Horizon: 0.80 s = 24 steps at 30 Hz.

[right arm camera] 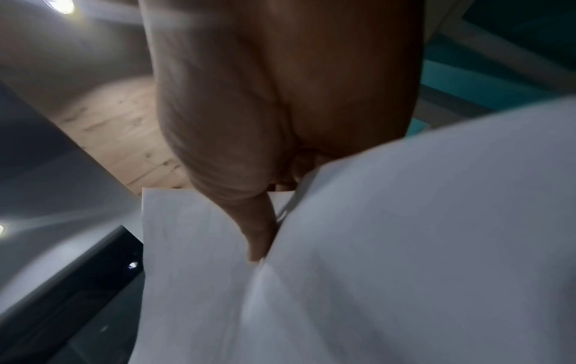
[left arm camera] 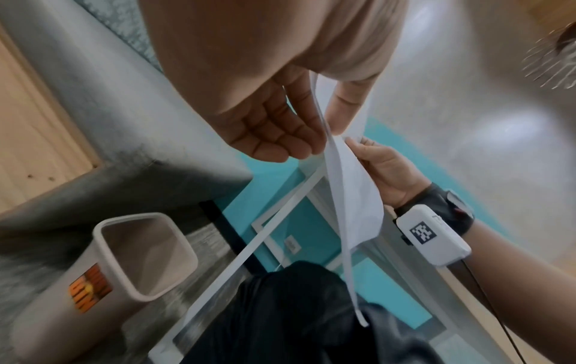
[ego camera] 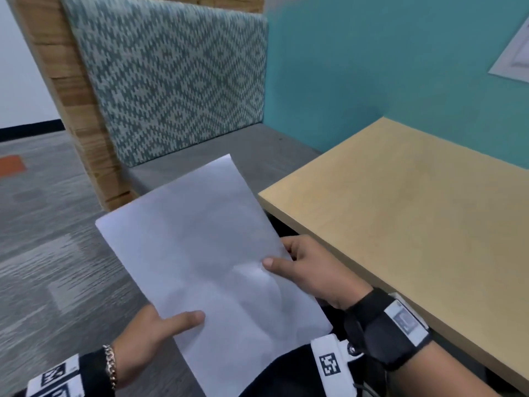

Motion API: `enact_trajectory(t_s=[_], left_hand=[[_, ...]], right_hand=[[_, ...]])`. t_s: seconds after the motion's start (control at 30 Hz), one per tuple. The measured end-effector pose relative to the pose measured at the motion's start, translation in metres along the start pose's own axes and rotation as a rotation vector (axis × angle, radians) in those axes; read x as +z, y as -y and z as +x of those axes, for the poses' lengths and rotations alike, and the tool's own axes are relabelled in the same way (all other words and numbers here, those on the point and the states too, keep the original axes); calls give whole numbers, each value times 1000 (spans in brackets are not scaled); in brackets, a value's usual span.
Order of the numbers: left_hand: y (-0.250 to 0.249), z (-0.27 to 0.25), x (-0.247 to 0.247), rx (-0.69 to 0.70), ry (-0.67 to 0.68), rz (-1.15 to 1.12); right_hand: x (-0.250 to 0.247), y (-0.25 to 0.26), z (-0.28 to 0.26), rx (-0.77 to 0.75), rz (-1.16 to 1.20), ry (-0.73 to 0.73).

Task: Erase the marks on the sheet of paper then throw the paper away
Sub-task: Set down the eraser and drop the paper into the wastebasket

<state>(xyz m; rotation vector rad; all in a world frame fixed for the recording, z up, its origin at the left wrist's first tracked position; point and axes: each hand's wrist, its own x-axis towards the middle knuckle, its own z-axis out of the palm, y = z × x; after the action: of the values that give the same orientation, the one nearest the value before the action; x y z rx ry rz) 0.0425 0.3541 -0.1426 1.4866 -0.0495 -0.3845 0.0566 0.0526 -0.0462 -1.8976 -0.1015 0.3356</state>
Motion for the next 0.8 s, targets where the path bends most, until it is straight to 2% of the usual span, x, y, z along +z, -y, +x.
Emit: enact_trajectory(t_s=[0.13, 0.3, 0.47, 0.6, 0.8], left_hand=[[-33, 13, 13, 147, 28, 27], [-72, 30, 53, 273, 118, 9], [-123, 44, 126, 404, 193, -6], [-156, 49, 199, 478, 234, -16], [-174, 58, 288, 522, 339, 59]], right_hand=[[-20, 21, -35, -37, 111, -70], [-51, 38, -94, -96, 154, -259], [-81, 38, -155, -152, 102, -608], [-99, 31, -214, -124, 6, -883], [-98, 6, -282, -16, -26, -1025]])
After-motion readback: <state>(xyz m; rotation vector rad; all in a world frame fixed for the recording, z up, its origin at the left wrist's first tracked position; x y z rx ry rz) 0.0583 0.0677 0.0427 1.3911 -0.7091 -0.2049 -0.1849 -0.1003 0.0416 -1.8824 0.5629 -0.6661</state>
